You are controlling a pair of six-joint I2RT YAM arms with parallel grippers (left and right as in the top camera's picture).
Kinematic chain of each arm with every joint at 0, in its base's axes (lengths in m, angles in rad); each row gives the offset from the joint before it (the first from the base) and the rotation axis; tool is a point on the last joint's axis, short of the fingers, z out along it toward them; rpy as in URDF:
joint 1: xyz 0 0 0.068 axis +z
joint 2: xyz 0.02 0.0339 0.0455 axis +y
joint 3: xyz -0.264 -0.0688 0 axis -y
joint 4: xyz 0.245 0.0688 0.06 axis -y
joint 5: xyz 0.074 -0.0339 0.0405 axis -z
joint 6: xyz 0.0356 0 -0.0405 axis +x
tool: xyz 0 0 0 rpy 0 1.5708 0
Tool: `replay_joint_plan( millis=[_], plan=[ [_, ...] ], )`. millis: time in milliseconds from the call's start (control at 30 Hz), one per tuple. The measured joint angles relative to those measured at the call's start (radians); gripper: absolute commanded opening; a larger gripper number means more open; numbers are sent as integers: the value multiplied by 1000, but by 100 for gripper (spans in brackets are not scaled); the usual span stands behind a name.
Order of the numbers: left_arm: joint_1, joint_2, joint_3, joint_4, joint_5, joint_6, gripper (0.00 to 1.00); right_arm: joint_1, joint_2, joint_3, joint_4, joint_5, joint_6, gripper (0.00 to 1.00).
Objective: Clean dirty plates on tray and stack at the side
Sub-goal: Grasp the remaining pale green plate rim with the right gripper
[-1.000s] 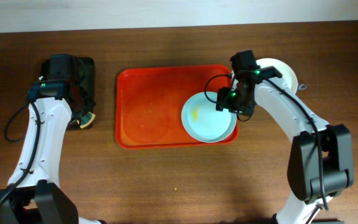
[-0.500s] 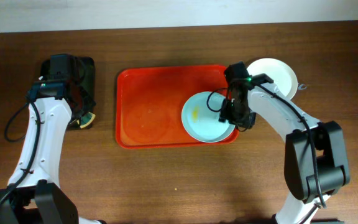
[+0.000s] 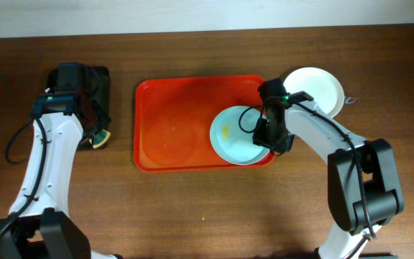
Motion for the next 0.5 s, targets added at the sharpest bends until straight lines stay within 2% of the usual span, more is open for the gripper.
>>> replay_joint_plan(
  millis=[100,200,233,267,367,500],
  plan=[
    [0,0,0,0,0,0,0,34,0,-8,40,0,4,42],
    [0,0,0,0,3,0,0,103,2,-11,140,-49,-87,44],
    [0,0,0,0,3,0,0,121,3,0,109,-45,-109,48],
    [0,0,0,0,3,0,0,126,5,23,76,-24,-123,48],
    [0,0,0,0,3,0,0,77,5,90,89,32,-147,48],
    [0,0,0,0,3,0,0,40,5,88,138,37,-156,48]
  ],
)
